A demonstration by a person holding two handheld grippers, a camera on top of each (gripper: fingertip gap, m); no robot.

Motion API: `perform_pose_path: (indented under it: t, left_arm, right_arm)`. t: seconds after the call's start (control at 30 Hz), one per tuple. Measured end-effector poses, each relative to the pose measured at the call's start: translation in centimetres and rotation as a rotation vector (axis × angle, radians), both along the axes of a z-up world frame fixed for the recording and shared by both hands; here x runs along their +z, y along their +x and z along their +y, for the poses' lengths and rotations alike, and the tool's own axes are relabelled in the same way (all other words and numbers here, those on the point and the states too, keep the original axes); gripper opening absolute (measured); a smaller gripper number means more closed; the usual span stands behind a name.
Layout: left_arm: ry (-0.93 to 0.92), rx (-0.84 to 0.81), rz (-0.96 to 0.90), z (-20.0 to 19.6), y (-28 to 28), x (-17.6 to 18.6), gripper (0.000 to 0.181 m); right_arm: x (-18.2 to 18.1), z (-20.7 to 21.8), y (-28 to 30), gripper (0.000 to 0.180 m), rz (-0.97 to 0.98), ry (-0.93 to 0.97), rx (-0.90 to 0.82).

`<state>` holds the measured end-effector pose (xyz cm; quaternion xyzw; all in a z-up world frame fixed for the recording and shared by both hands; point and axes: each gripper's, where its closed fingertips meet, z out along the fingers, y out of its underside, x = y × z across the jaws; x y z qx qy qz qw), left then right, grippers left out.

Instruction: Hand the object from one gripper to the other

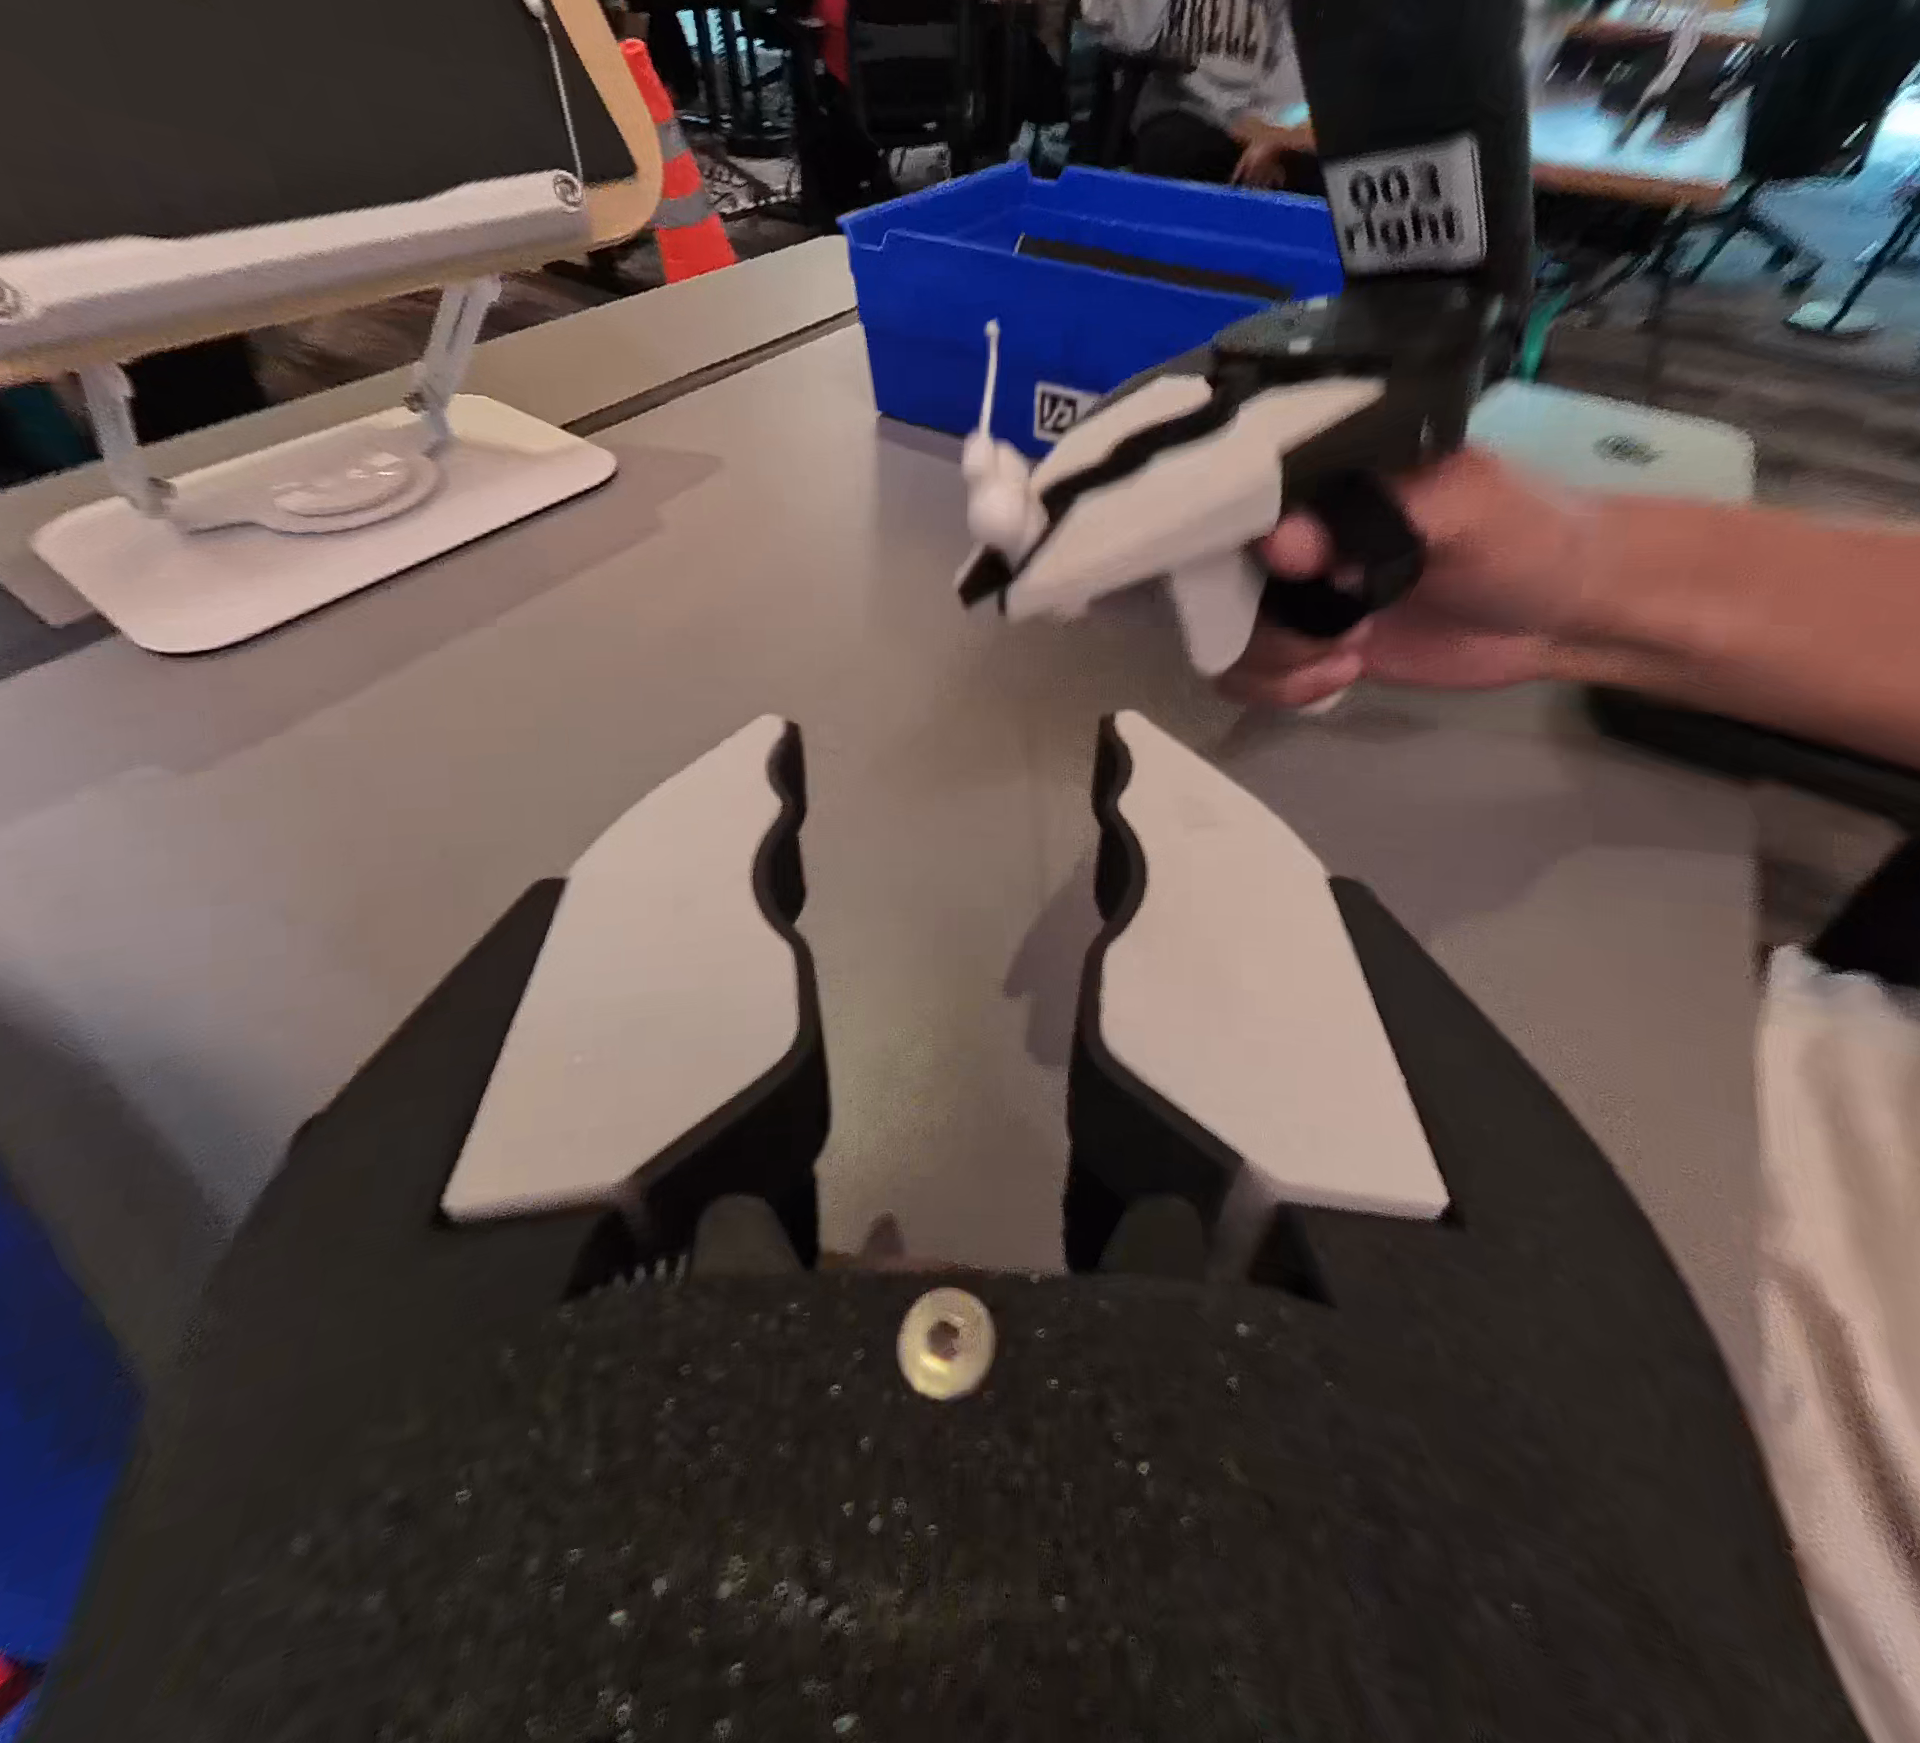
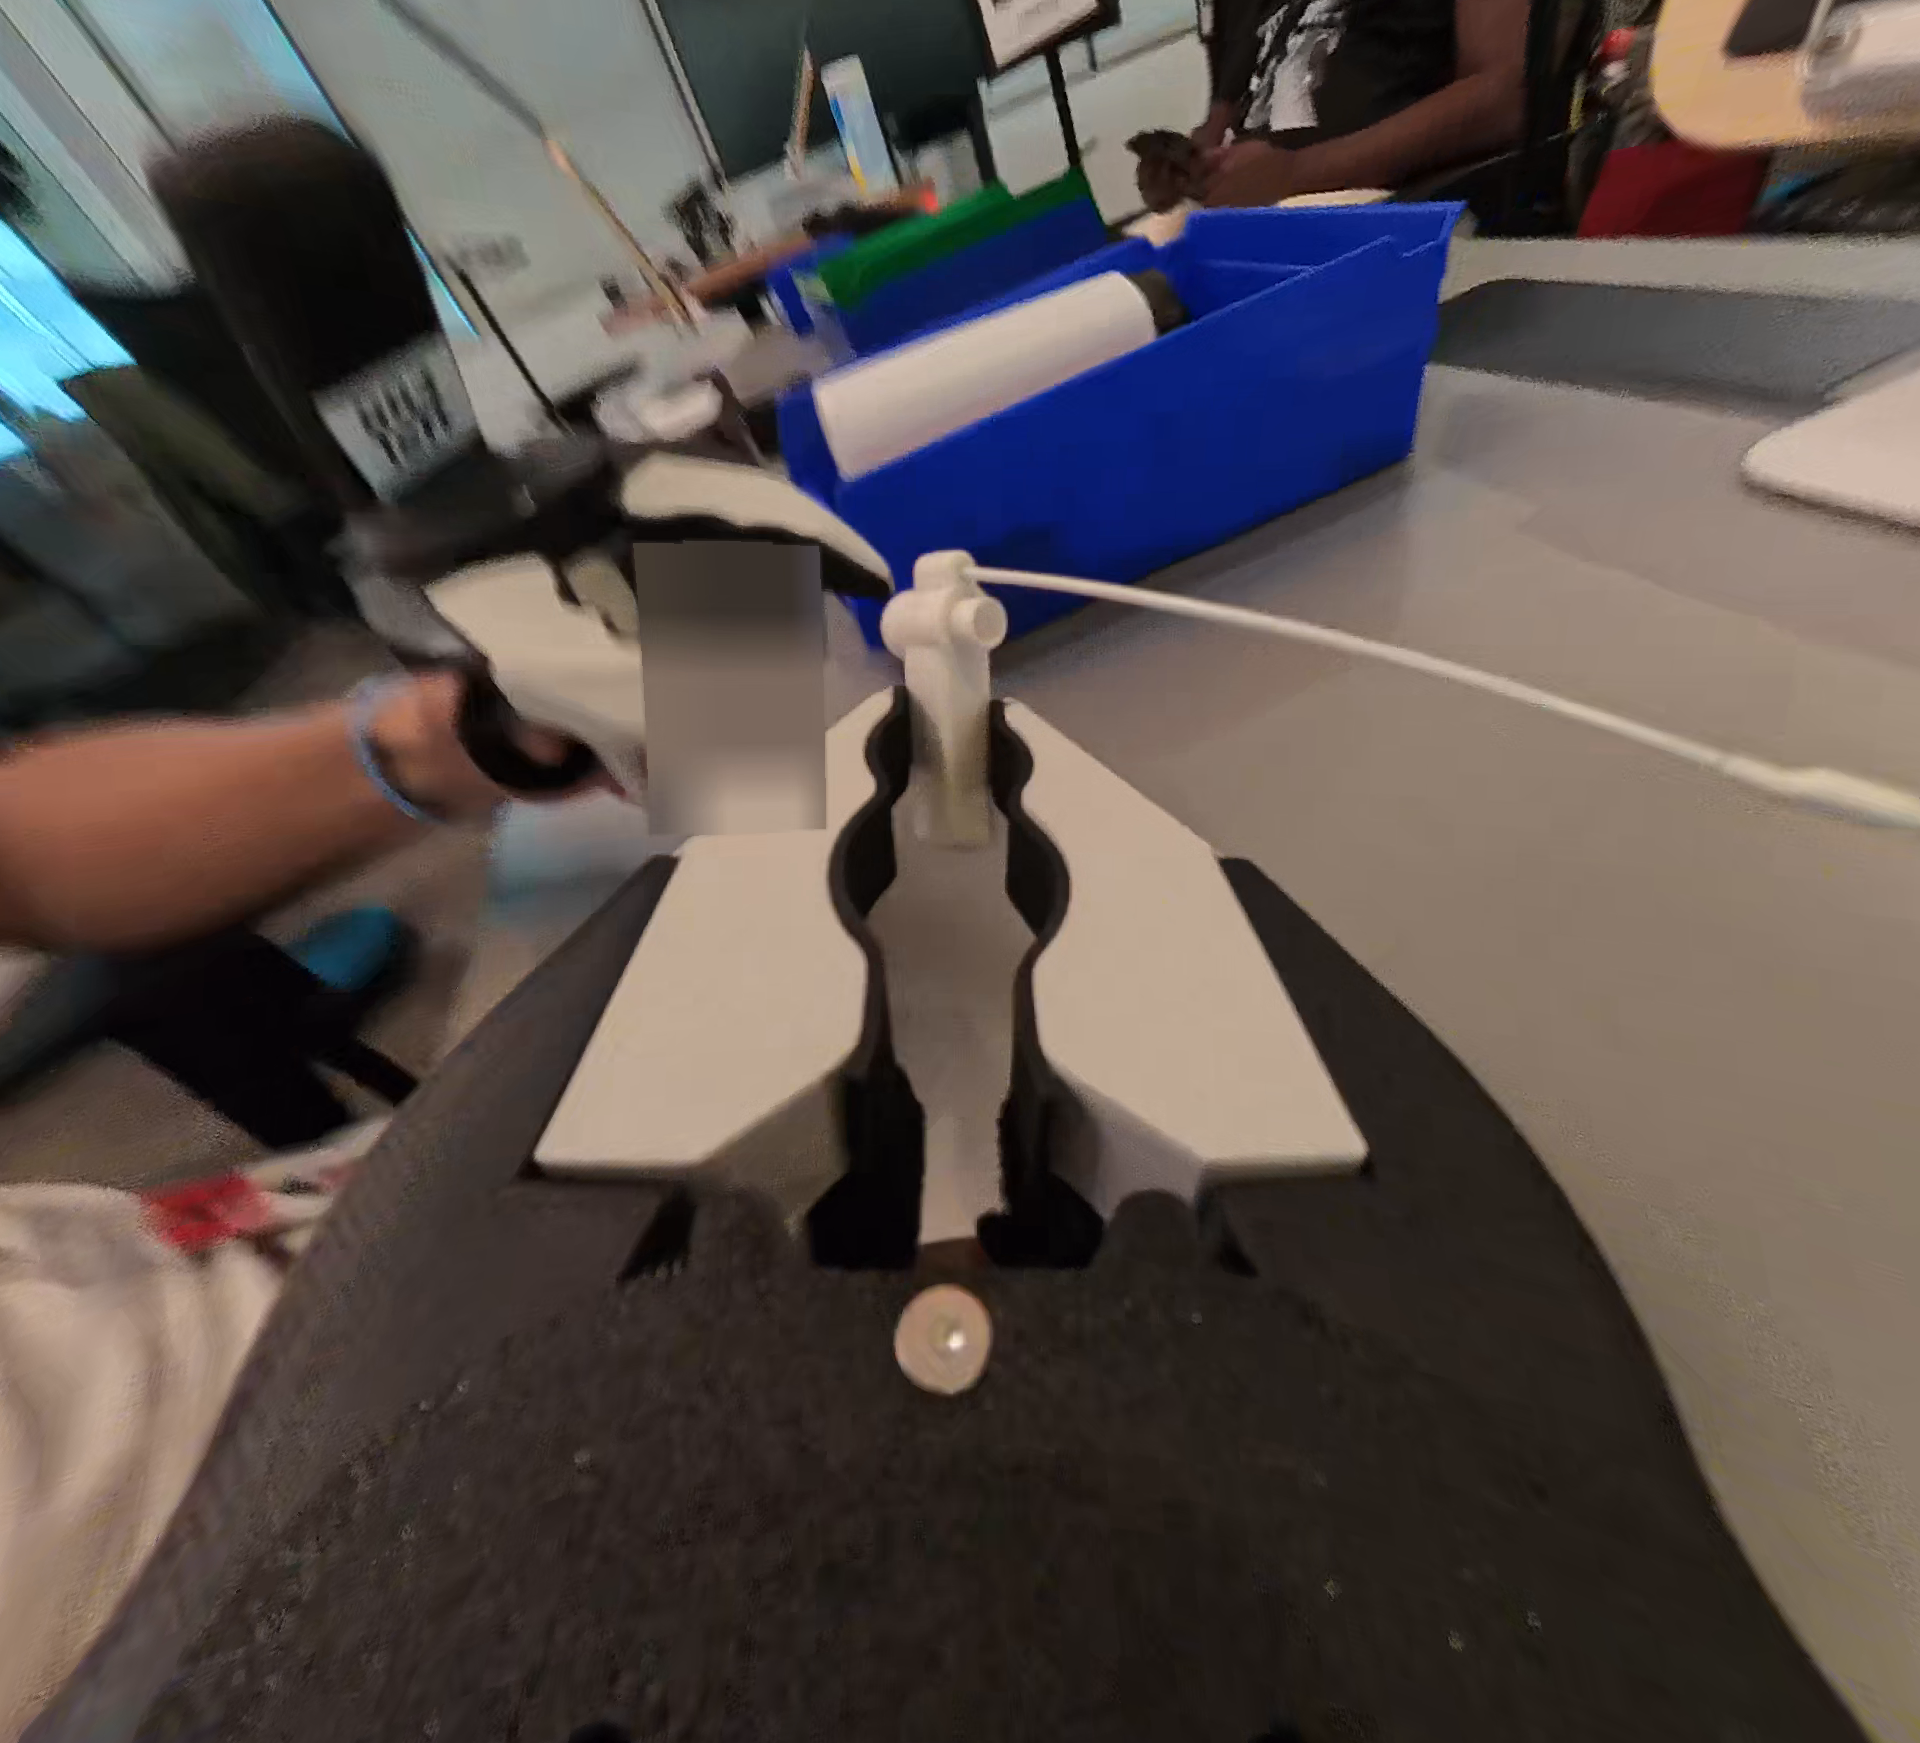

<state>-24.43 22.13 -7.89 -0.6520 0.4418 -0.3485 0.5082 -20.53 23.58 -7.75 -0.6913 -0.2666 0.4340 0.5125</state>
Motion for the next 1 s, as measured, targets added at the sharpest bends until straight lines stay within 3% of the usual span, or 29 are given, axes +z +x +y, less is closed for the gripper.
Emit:
perform_pose_path:
  t: [0.1, 0.23, 0.43, 0.57, 0.7, 0.87, 0.93, 1.0]
  left_arm:
    - [0.160, 0.051, 0.112, 0.0, 0.3, -0.5, 0.070]
    - [0.363, 0.081, 0.249, -0.7, 1.1, -0.6, 0.079]
    - [0.531, 0.072, 0.312, -1.7, 1.6, -0.9, 0.079]
    - [0.570, 0.045, 0.326, -2.1, 1.6, -1.1, 0.056]
    - [0.545, 0.030, 0.334, -2.0, 1.7, -1.3, 0.056]
    - [0.595, 0.099, 0.357, -0.9, 0.8, -0.6, 0.056]
    - [0.626, 0.135, 0.377, -0.4, 0.3, -0.4, 0.056]
    - [0.694, 0.182, 0.420, 0.1, 0.0, -0.3, 0.056]
  right_arm:
    - [0.5, -0.8, -0.2, 0.014, 0.248, -0.250, 0.114]
    - [0.3, -2.4, -2.0, 0.014, 0.417, -0.483, 0.262]
    - [-0.5, -4.4, -5.2, 0.014, 0.371, -0.553, 0.366]
    - [-1.1, -4.9, -5.8, 0.014, 0.332, -0.560, 0.379]
    - [-1.2, -5.0, -5.7, 0.014, 0.338, -0.583, 0.389]
    - [-1.7, -3.7, -4.3, 0.040, 0.194, -0.414, 0.265]
    - [-1.4, -2.0, -3.0, 0.059, 0.066, -0.211, 0.089]
    - [-0.3, -1.3, -2.3, 0.061, -0.066, 0.007, -0.067]
